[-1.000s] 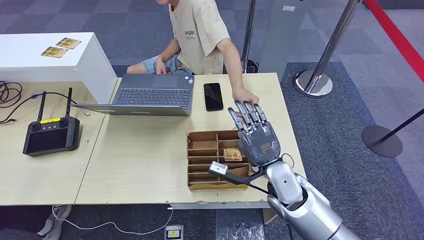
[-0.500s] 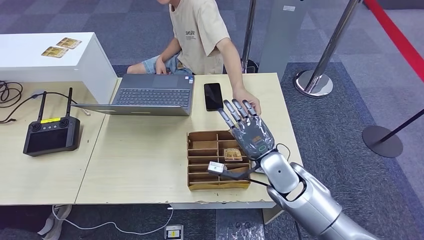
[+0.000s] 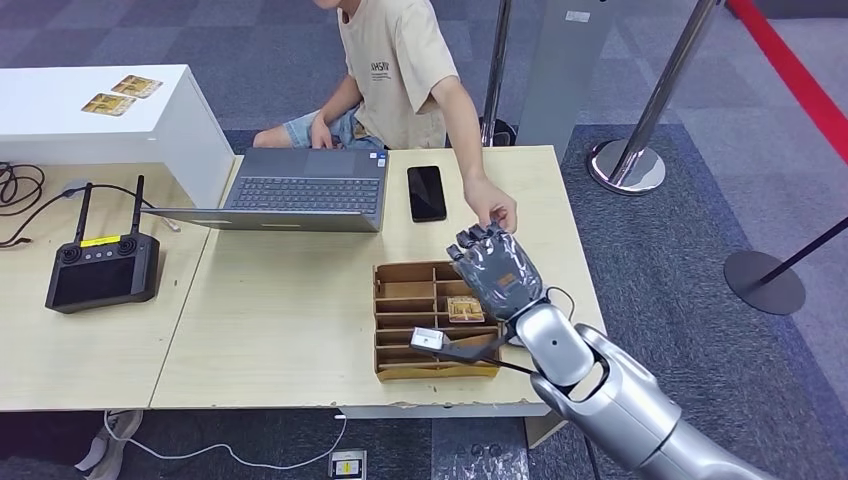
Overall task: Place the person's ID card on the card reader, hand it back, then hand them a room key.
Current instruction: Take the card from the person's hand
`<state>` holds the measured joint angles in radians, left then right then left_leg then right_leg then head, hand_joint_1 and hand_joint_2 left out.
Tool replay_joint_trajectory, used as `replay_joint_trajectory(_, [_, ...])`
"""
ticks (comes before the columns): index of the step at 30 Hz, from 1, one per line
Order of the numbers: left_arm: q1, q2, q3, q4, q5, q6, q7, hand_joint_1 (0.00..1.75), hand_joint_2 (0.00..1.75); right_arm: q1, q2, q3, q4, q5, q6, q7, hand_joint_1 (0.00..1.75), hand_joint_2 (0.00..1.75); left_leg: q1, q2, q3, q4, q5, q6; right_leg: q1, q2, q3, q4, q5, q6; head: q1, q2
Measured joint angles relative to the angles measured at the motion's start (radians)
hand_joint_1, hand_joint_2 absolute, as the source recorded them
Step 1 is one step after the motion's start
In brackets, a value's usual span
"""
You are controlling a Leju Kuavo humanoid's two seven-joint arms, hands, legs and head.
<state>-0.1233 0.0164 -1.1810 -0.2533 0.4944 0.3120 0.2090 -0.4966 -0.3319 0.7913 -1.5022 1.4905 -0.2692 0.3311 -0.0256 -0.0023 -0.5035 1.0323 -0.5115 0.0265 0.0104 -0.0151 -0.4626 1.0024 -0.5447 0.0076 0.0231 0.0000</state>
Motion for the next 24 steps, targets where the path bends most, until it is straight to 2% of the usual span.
replay_joint_trajectory(24, [0.0,0.0,0.0,0.0,0.0,0.007,-0.001,0.0,0.0,-0.005,-0.003,0.027,0.005,-0.016,-0.015,0.002,1.75,1.75,0.0,0.0,0.0,0.0,0.0,0.0,0.0,0.0,0.0,0.0,0.0,0.0,0.0,0.0])
